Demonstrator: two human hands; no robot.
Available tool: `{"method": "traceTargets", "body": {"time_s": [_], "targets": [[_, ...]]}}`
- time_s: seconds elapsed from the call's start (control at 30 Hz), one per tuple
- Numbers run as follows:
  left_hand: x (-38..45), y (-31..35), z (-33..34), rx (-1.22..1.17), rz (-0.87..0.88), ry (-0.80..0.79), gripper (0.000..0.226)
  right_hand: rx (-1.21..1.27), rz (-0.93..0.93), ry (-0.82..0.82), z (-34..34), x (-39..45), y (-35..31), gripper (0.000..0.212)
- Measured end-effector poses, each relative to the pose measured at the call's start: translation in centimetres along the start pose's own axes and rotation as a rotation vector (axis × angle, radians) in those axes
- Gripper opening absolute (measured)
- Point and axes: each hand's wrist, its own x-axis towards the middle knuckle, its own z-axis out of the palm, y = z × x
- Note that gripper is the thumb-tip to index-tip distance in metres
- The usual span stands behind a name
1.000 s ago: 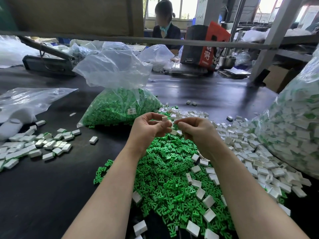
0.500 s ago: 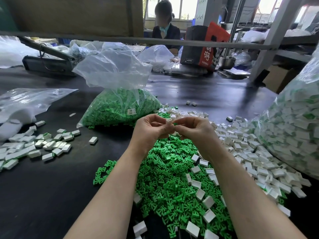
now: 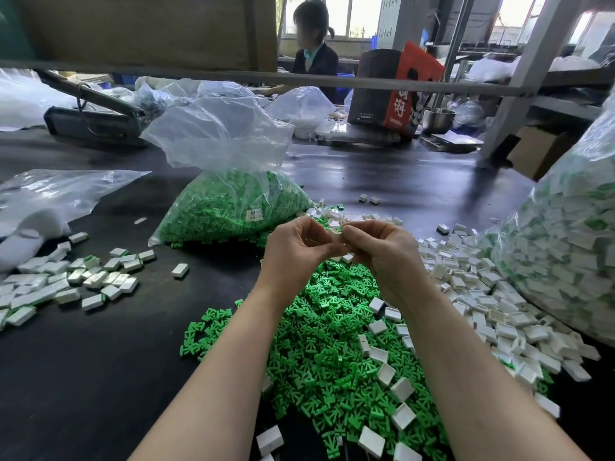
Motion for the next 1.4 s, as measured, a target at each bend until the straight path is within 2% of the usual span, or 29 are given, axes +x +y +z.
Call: {"method": "traceTargets", "body": {"time_s": [0.2,0.47,0.77,0.93,1.1,1.4], "targets": [[-0.04,0.13,-0.32,-0.146,-0.036,-0.06,0.015,0.01,-0.006,0.011,-0.05,-0.13,-0.17,0.003],[0.16,-0.05,-0.39,-0.346,-0.118,0.043,0.018,0.086,0.028,-0.008,0.03,-0.11,-0.27,0.004],[0.04,-0.4,-0.47,-0.442,-0.171,-0.01,0.016,-0.136,-0.149,-0.039,0.1,-0.3,-0.11,0.022],[-0.06,-0.19,-0.48,-0.455,-0.18,-0.012,0.023,-0.206,-0.211,-0.003,0.09,-0.31,-0.02,0.012],[-0.07,-0.07,-0.4,-0.442,-0.173,-0.017,0.02,-0.219,-0.221,0.027,0.17,-0.31,-0.02,0.007],[-0.14,-0.08,-0.82,-0.354,-0.121,-0.015,0.009,-0.265,-0.216,-0.013,0.06,-0.22,0.03,0.005]]}}
